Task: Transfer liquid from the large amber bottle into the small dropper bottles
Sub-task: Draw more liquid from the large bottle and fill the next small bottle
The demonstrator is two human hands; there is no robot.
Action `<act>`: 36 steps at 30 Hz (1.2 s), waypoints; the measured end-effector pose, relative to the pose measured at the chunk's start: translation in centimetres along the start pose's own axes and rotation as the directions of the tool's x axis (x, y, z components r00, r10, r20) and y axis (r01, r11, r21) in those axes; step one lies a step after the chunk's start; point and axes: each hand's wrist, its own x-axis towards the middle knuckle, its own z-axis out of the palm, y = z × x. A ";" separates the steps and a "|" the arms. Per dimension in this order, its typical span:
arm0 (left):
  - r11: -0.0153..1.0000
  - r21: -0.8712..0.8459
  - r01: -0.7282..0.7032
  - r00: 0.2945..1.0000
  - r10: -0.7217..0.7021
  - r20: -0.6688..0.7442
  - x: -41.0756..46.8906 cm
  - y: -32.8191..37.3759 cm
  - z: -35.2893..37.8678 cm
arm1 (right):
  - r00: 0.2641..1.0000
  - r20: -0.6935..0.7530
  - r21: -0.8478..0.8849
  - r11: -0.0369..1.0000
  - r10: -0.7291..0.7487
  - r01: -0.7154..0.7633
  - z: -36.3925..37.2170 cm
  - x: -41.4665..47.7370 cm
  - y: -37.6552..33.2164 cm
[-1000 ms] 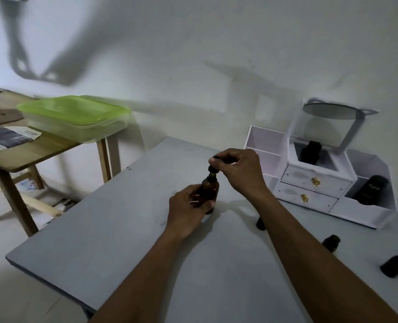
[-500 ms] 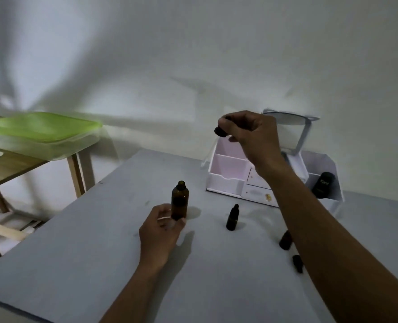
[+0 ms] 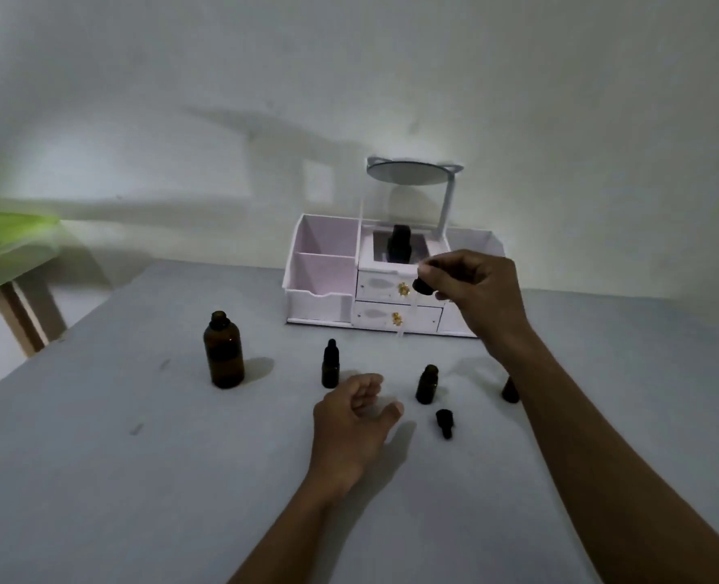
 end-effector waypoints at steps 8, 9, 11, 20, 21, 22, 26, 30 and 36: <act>0.996 0.072 -0.055 0.997 0.051 0.056 3.5 0.6 4.4 | 0.994 -0.107 0.013 0.999 0.031 -0.030 -2.9 -1.5 3.9; 0.994 0.083 -0.064 0.996 0.058 0.062 3.9 0.5 4.7 | 0.992 -0.120 0.014 0.999 0.030 -0.029 -3.2 -1.7 4.3; 0.990 0.111 -0.085 0.994 0.077 0.076 4.4 0.5 5.2 | 0.989 -0.141 0.017 0.999 0.036 -0.033 -3.6 -2.1 5.0; 0.968 0.212 -0.137 0.988 0.119 0.098 4.6 0.4 5.5 | 0.982 -0.187 0.075 0.997 0.022 -0.008 -4.2 -2.3 5.5; 0.967 0.214 -0.141 0.988 0.122 0.097 4.6 0.4 5.5 | 0.981 -0.190 0.078 0.997 0.021 -0.006 -4.3 -2.3 5.5; 0.965 0.217 -0.146 0.987 0.128 0.097 4.6 0.4 5.5 | 0.981 -0.194 0.076 0.997 0.019 -0.004 -4.3 -2.3 5.5; 0.960 0.229 -0.161 0.986 0.144 0.090 4.6 0.3 5.5 | 0.981 -0.192 0.056 0.998 0.029 -0.018 -4.4 -2.6 5.8; 0.954 0.241 -0.177 0.983 0.157 0.099 4.6 0.3 5.5 | 0.983 -0.179 0.016 0.999 0.046 -0.044 -4.3 -2.7 6.0; 0.948 0.258 -0.186 0.980 0.160 0.116 4.7 0.2 5.4 | 0.989 -0.144 -0.050 0.998 0.038 -0.046 -3.4 -2.9 6.1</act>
